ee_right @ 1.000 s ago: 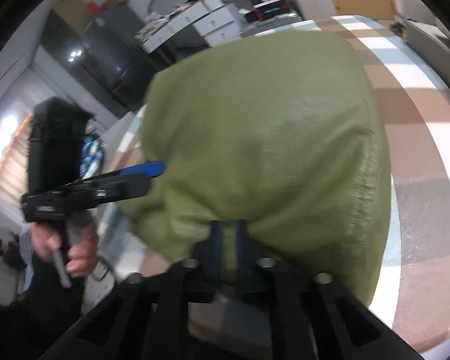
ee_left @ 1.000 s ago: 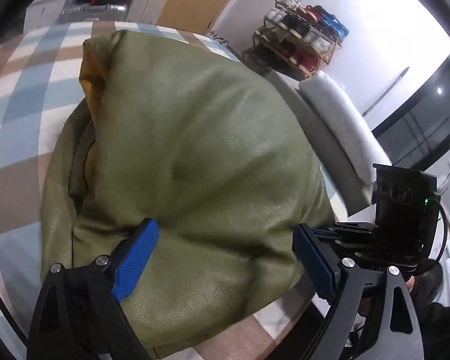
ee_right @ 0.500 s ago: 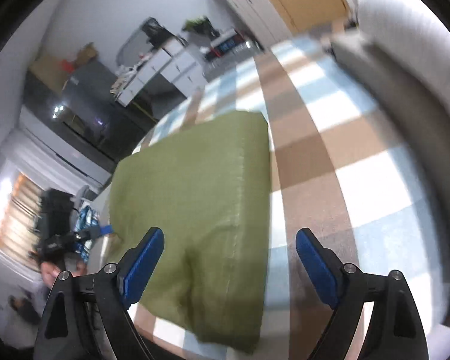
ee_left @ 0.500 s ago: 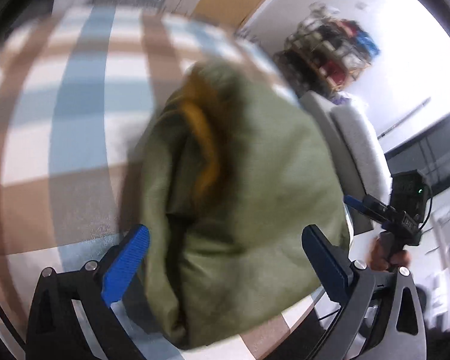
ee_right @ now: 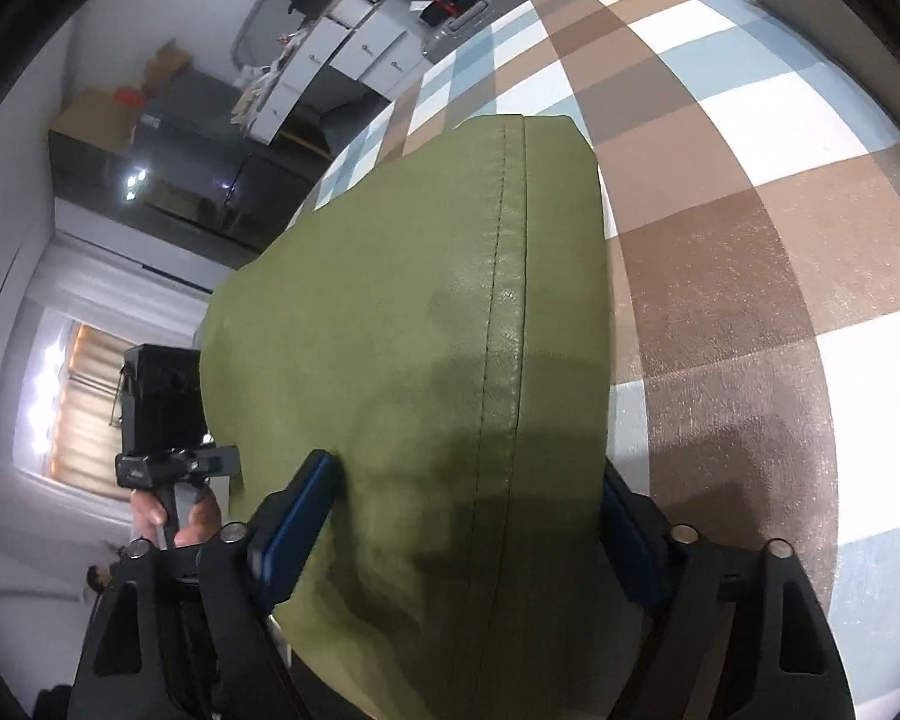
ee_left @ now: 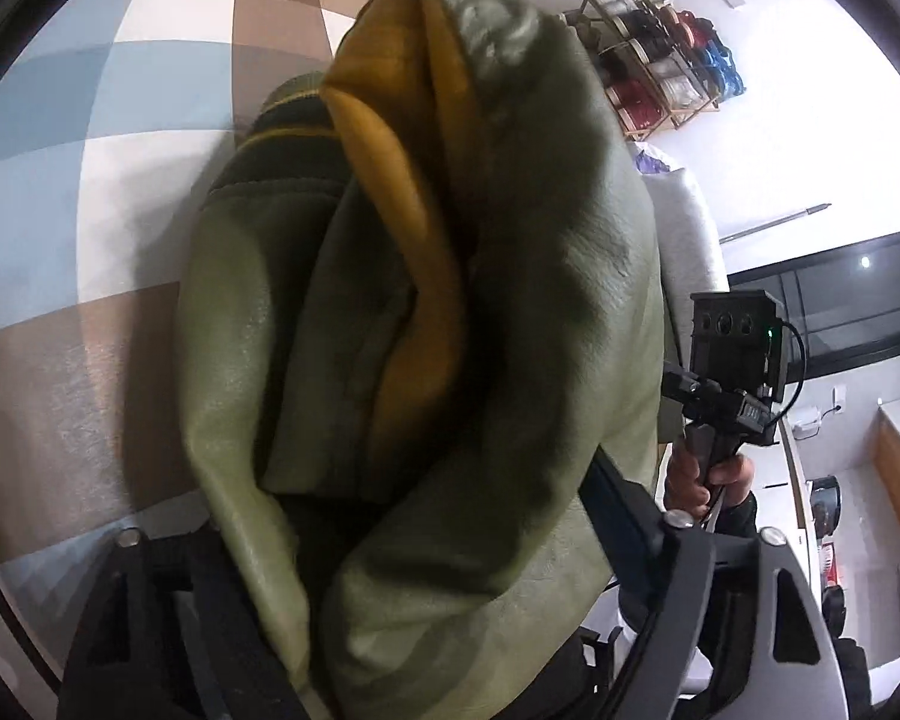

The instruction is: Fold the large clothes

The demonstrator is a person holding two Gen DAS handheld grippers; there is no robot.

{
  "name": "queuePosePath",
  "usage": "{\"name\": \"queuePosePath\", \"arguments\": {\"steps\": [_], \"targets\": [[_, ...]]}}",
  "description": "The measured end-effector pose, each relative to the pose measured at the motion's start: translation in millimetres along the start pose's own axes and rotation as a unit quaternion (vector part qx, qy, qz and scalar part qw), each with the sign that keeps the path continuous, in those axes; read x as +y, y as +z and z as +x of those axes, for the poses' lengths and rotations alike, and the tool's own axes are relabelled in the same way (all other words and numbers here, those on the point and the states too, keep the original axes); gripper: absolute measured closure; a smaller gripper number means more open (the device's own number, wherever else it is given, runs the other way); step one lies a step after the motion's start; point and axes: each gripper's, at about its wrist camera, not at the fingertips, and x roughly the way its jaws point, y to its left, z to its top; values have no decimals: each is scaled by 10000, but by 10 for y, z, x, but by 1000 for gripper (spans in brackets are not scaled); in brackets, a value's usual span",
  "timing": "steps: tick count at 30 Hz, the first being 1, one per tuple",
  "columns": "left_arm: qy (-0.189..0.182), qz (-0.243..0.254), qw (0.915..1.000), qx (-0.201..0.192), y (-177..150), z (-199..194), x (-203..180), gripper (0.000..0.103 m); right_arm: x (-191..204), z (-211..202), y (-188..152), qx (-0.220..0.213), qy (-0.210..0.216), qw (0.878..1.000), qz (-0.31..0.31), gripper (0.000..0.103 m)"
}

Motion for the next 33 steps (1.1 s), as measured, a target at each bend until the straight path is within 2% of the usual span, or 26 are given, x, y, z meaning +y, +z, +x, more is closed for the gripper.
{"name": "queuePosePath", "arguments": {"steps": [2, 4, 8, 10, 14, 16, 17, 19, 21, 23, 29, 33], "targets": [[8, 133, 9998, -142, -87, -91, -52, 41, 1, -87, -28, -71, 103, 9999, -73, 40], [-69, 277, 9994, -211, -222, -203, -146, 47, 13, -122, -44, -33, 207, 9998, -61, 43], [49, 361, 9993, -116, -402, -177, -164, 46, -37, -173, -279, 201, 503, 9985, -120, 43], [197, 319, 9992, -95, -403, -129, -108, 43, -57, -106, -271, 202, 425, 9988, -108, 41], [166, 88, 9998, 87, -348, 0, -56, 40, -60, 41, -168, 356, 486, 9981, 119, 25], [124, 63, 9999, 97, -330, 28, -78, 43, -17, 40, -171, 282, 398, 9988, 23, 25], [136, 83, 9998, 69, -339, 35, -146, 49, 4, 26, -185, 225, 318, 9992, 5, 28], [192, 259, 9995, -18, -335, -27, -286, 58, 31, -83, -223, 86, 323, 9994, -72, 39], [192, 368, 9991, -105, -324, -148, -367, 64, 70, -228, -236, -99, 525, 9985, -93, 53], [127, 448, 9987, -187, -299, -249, -465, 69, 146, -355, -265, -281, 686, 9971, -176, 57], [-76, 877, 9956, -333, -233, -330, -927, 70, 339, -781, -256, -818, 986, 9915, -241, 61], [-132, 1132, 9927, -403, -101, -268, -1256, 70, 416, -1088, -171, -1131, 1006, 9882, -212, 61]]}}
